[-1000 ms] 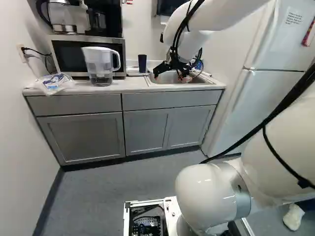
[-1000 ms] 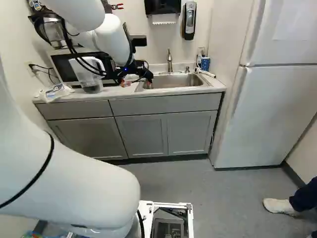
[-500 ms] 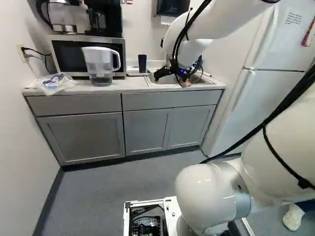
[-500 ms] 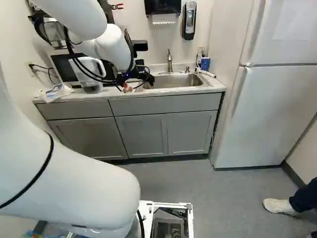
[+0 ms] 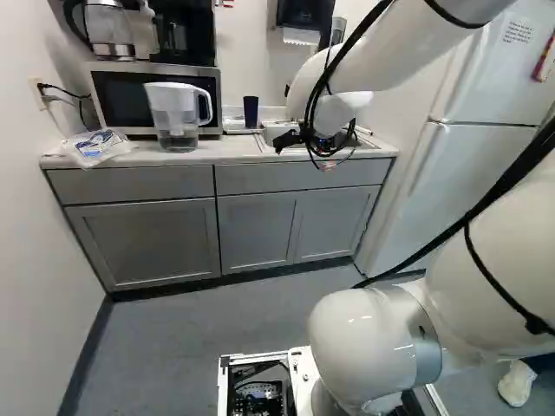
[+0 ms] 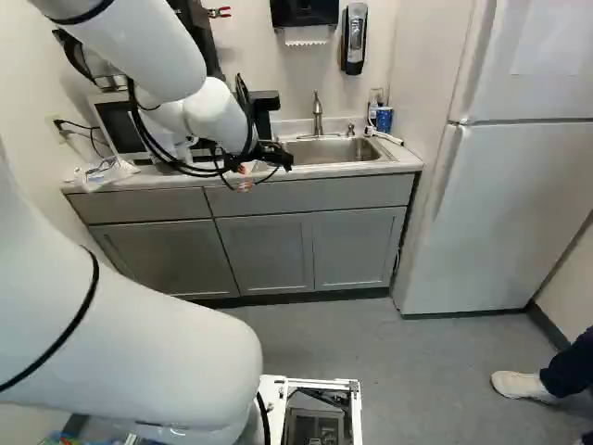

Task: Rinse the cup and place it in the tray

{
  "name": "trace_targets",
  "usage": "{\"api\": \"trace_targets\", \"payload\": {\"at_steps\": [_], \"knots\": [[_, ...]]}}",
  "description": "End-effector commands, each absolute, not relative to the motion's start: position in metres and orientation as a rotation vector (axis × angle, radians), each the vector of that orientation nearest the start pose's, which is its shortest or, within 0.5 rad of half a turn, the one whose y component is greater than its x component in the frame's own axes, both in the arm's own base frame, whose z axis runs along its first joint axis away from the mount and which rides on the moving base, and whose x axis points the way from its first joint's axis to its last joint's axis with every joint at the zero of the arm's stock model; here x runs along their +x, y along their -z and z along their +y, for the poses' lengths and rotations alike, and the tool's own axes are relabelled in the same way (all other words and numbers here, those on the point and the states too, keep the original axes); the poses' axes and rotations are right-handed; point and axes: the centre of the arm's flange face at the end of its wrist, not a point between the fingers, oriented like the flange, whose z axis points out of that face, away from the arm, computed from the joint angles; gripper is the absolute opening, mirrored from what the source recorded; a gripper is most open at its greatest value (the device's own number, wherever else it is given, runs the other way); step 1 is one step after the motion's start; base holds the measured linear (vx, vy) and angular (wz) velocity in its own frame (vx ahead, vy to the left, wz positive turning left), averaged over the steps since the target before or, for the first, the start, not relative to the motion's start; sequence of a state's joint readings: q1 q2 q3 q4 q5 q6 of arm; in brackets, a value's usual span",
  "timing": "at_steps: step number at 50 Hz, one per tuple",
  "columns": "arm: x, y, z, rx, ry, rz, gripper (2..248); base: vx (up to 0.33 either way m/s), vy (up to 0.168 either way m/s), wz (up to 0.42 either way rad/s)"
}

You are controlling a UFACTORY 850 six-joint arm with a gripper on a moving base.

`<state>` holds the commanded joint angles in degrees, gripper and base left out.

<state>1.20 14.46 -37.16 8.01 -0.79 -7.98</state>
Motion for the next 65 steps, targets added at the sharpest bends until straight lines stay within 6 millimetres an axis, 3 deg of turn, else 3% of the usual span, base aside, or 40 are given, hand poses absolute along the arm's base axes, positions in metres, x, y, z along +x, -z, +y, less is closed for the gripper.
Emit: {"api": "trace_targets", "payload": {"at_steps": [41, 65], "knots": [[0.351, -0.445, 0.001, -2.732, 1.596, 0.0, 247, 0.0, 0.0, 0.0], [0.317, -0.405, 0.0, -2.661, 1.707, 0.002, 247, 0.0, 0.0, 0.0]]}}
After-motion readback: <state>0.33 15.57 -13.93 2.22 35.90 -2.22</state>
